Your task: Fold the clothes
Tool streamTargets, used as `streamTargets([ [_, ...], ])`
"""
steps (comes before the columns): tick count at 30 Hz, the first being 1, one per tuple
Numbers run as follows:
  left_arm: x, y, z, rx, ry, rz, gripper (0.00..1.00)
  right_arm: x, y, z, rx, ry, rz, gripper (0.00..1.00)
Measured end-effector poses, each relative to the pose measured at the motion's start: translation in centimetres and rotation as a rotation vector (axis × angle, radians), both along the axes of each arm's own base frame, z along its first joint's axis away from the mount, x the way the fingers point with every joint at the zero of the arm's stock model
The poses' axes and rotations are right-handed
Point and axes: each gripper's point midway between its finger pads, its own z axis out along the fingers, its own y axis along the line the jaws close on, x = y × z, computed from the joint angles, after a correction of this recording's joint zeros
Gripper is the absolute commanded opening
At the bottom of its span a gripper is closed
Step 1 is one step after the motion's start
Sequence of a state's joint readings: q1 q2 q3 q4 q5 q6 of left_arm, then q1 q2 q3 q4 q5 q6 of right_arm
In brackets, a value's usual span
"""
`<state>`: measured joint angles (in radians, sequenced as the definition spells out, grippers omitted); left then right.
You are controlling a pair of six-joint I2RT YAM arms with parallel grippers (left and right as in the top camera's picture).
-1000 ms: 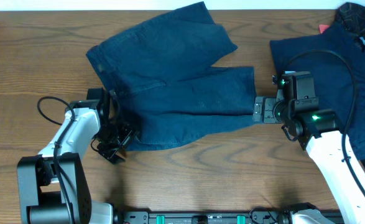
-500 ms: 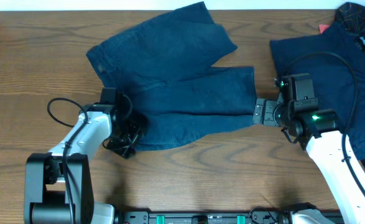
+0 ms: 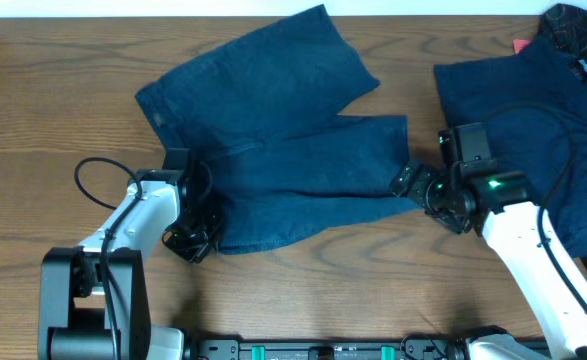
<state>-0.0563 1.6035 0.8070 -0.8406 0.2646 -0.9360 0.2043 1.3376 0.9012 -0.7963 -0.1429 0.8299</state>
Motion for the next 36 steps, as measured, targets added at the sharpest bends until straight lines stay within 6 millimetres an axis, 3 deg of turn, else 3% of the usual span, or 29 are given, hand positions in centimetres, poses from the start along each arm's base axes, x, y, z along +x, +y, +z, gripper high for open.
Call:
streamTargets([
  [5,-0.6,0.8,1.1,0.037,-0.012,-0.036,0.07,-2.0,0.0,-4.8,0.041,0.129,-0.131,0.91],
  [10,-0.6,1.2,2.3,0.056,-0.063,-0.065,0.06,-1.2,0.6,-7.1,0.117,0.073,-0.220,0.77],
  [11,-0.5,1.2,2.5,0.057,-0.071,-0.069,0.06,-0.7,0.8,-7.2,0.133,0.050,-0.232,0.59],
  [12,-0.5,1.2,2.7,0.058,-0.080,-0.073,0.06,-0.3,0.9,-7.3,0.149,0.027,-0.242,0.35],
  [13,-0.5,1.2,2.9,0.058,-0.086,-0.078,0.06,0.0,1.0,-7.3,0.161,0.009,-0.250,0.01],
  [23,-3.7,1.5,4.4,0.045,-0.019,-0.195,0.06,0.3,-0.1,-6.9,0.124,-0.024,-0.206,0.01],
  [25,-4.2,1.3,5.2,0.025,-0.041,-0.232,0.06,0.3,-0.9,-5.5,0.115,-0.030,-0.184,0.01],
  [27,-4.4,0.8,6.3,-0.001,-0.095,-0.269,0.06,1.4,-1.4,-2.6,0.121,-0.090,-0.146,0.02],
  [34,-4.1,-0.4,11.7,-0.039,-0.458,-0.332,0.06,7.1,0.3,12.3,0.087,-0.515,0.170,0.01],
  [36,-3.5,-0.3,13.4,-0.020,-0.586,-0.326,0.06,8.1,1.1,15.3,0.060,-0.610,0.240,0.01],
])
